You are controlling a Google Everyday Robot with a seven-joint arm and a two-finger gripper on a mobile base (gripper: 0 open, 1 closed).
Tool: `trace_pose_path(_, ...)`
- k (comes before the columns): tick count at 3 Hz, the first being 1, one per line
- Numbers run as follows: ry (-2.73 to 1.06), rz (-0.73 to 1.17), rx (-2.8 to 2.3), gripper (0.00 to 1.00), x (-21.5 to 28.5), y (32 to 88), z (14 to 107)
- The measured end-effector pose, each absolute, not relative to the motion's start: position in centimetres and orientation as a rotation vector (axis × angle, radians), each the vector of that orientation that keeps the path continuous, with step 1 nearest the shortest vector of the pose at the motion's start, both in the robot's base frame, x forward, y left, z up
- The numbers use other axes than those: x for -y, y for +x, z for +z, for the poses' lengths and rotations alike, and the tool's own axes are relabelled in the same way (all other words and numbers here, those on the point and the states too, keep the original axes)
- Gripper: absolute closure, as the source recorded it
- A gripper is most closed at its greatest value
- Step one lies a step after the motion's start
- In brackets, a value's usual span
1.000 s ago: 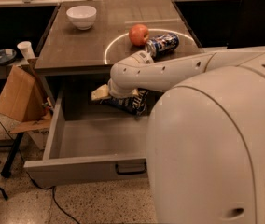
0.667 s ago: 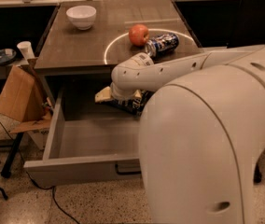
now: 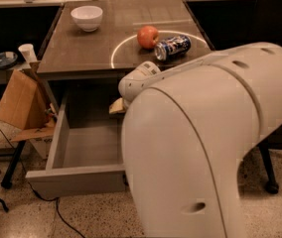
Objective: Pick blue chip bag from top drawer and place on counter
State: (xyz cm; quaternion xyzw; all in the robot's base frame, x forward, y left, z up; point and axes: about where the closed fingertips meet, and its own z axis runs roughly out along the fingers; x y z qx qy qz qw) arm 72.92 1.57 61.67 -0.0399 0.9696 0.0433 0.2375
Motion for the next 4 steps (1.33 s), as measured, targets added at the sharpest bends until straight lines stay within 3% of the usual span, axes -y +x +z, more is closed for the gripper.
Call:
trace_pose_path(1,-0.082,0.051,-2.686,0.15,-1.34,72.83,60.54)
trace_pose_path(4,-0.085,-0.019,-2.722,0.85,-1.95,72.42,60.12)
